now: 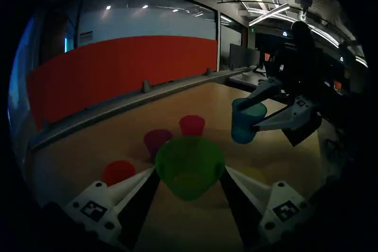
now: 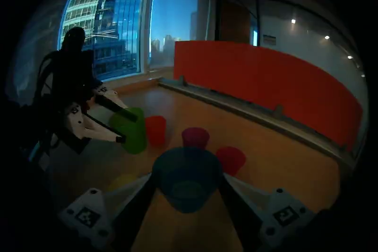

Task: Pour water

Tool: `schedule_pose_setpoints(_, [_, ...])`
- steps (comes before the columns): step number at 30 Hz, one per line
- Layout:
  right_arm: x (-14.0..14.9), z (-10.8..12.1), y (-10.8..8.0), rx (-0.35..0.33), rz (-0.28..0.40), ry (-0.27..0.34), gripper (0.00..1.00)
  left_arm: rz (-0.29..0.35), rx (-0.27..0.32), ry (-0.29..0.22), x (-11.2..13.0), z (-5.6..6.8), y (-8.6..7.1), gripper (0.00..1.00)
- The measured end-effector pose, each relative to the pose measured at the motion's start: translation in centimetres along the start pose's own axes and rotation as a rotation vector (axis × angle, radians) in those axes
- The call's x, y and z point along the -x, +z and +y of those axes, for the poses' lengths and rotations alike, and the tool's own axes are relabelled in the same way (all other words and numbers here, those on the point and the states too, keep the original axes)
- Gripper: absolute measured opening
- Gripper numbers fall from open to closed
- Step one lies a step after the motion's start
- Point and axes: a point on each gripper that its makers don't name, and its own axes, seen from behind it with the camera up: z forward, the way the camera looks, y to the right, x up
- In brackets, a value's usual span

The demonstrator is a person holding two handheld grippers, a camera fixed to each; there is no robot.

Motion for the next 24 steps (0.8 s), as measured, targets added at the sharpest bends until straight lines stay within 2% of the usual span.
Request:
schedule_pose_setpoints(12, [-2.6, -1.4, -3.2, 0.01, 0.098, 0.002, 0.9, 0.124, -0.029, -0.019, -2.9, 0.5, -4.5, 0.85])
schedule_pose_setpoints(24, [-4.8, -2.7, -4.5, -0.014, 0.196, 0.014, 0.9, 0.204, -0.044, -0.031, -4.7, 0.4, -7.0, 0.85])
